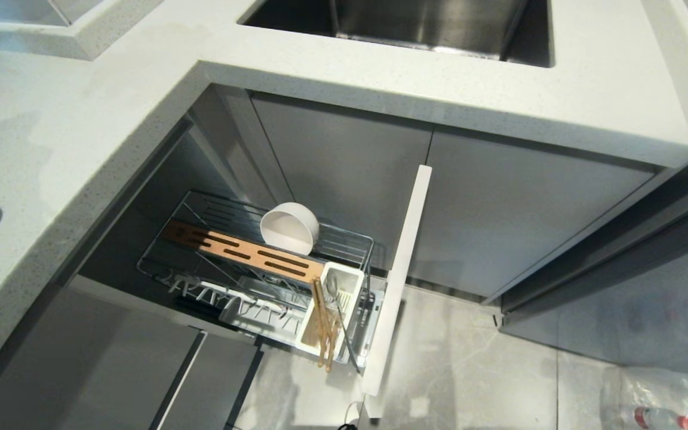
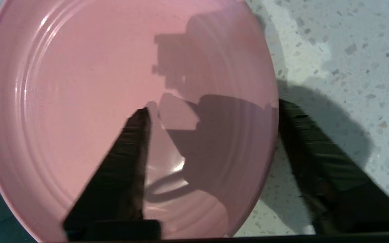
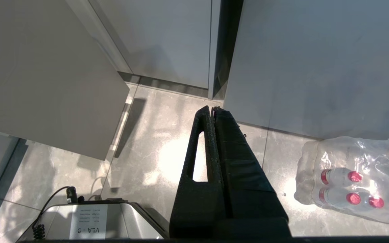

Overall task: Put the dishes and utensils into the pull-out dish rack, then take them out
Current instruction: Pick up the plate and place it in the cupboard

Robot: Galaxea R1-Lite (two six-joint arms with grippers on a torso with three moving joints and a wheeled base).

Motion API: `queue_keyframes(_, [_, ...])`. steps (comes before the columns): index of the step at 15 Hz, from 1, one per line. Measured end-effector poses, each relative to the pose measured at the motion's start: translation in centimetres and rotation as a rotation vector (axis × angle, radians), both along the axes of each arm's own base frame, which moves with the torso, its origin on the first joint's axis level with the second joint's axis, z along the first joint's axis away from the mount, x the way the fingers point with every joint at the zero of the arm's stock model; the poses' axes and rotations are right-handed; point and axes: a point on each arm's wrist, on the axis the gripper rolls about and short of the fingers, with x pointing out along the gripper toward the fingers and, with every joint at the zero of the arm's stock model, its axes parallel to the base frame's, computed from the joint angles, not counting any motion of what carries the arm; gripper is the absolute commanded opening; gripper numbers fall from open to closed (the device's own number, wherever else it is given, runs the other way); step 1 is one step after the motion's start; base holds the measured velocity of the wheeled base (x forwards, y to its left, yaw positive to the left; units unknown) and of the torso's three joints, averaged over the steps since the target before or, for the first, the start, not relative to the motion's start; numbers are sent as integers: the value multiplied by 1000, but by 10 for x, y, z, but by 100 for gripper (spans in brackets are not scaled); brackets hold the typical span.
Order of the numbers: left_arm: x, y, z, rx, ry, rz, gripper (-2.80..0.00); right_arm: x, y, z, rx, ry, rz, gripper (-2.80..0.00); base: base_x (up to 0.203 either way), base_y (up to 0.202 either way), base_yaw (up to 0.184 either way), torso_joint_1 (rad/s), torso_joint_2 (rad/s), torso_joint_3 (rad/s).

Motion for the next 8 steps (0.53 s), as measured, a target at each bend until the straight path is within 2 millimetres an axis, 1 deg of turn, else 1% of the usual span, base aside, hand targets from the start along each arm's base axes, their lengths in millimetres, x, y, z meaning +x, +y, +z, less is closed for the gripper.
queue_keyframes(8, [-2,-2,-1,-15,-2,-13,-280,0,0,0,0,0,0,-280,0,0,0,0,0,0])
